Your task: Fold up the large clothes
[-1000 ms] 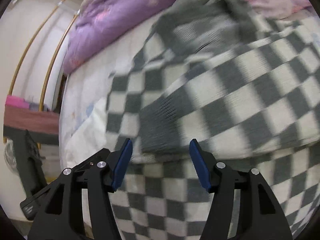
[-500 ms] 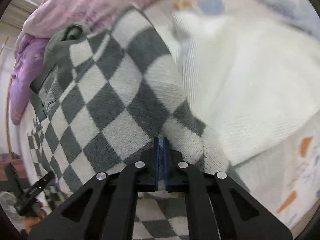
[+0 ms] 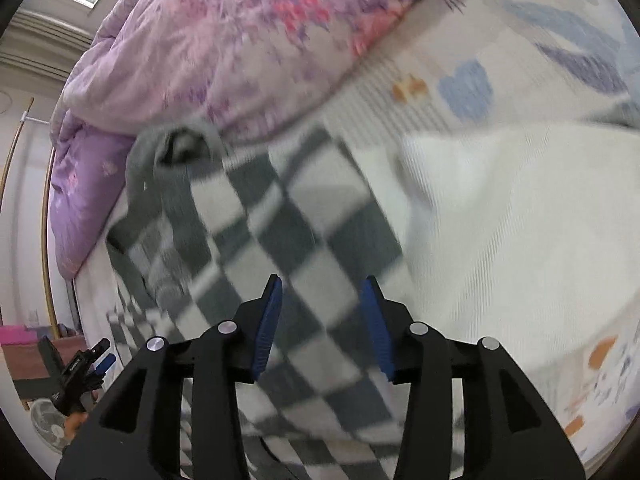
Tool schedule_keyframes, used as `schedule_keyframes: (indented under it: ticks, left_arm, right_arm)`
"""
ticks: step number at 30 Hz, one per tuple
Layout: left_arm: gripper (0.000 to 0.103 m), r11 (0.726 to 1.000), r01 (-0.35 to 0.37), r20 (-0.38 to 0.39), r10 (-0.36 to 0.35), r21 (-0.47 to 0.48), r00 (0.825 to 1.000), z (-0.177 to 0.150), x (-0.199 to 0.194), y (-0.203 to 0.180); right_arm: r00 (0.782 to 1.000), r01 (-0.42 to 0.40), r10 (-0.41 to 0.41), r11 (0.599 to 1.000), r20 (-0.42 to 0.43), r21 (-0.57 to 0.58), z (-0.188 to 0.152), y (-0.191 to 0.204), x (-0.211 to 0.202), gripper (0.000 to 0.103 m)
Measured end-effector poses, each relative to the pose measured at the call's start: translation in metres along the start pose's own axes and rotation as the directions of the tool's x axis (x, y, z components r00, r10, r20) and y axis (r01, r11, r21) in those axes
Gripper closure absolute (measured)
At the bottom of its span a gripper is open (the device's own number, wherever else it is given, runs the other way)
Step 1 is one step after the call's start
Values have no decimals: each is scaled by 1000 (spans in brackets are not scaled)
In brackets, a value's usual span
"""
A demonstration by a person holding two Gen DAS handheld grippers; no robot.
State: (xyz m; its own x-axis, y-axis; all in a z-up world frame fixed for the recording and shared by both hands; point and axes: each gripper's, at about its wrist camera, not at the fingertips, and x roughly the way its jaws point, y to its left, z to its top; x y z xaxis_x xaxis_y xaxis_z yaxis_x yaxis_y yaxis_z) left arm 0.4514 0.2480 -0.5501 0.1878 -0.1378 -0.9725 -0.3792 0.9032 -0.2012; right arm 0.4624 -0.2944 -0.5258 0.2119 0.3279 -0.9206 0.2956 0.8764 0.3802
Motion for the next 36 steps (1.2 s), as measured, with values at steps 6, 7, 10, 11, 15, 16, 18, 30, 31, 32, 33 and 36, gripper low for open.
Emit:
schedule_keyframes:
  ticks: [6, 7, 10, 11, 15, 16, 18, 30, 31, 32, 33, 36]
  left_arm:
    - [30, 999, -19, -92, 16, -34, 996, 42, 33, 10]
    - [30, 999, -26, -104, 22, -46, 994, 45, 36, 11]
    - [30, 999, -42, -118, 39, -16, 992, 50, 46, 8]
    - [30, 999, -51, -128, 49, -8, 991, 51, 50, 7]
    - [30, 997, -71, -141, 71, 4, 988, 53, 62, 3]
    - [30, 997, -77, -144, 77, 9, 987, 54, 64, 2]
    - [30, 996, -85, -144, 87, 15, 986, 56, 66, 1]
    - [85, 984, -114, 33, 111, 138, 993, 48, 10, -23]
    - [86, 984, -105, 55, 98, 141, 994, 43, -2, -23]
    - [86, 986, -91, 87, 79, 143, 993, 37, -16, -25]
    - [86, 987, -76, 111, 61, 141, 992, 31, -29, -25]
    - [86, 991, -28, 159, 8, 128, 987, 1, -65, -23]
  right_arm:
    - [1000, 13, -12, 993, -3, 119, 44, -18, 22, 54]
    - [1000, 10, -10, 990, -2, 137, 46, -21, 24, 54]
    - [999, 50, -52, 988, 9, 149, 57, -25, 31, 52]
    - [999, 50, -52, 989, 11, 140, 62, -24, 35, 52]
    - [999, 33, -28, 988, -36, 151, 75, -29, 55, 50]
    - [997, 25, -14, 988, -77, 152, 76, -30, 65, 50]
    - [995, 31, -18, 990, -94, 137, 73, -32, 74, 51]
    - [989, -86, 92, 995, 120, -60, 32, -16, 5, 85]
    - [984, -106, 115, 992, 134, -69, 27, -16, -6, 85]
    - [982, -119, 129, 990, 141, -74, 25, -14, -13, 85]
    - [978, -139, 150, 987, 148, -82, 20, -13, -22, 85]
    - [967, -171, 190, 978, 169, -118, -3, -6, -54, 86]
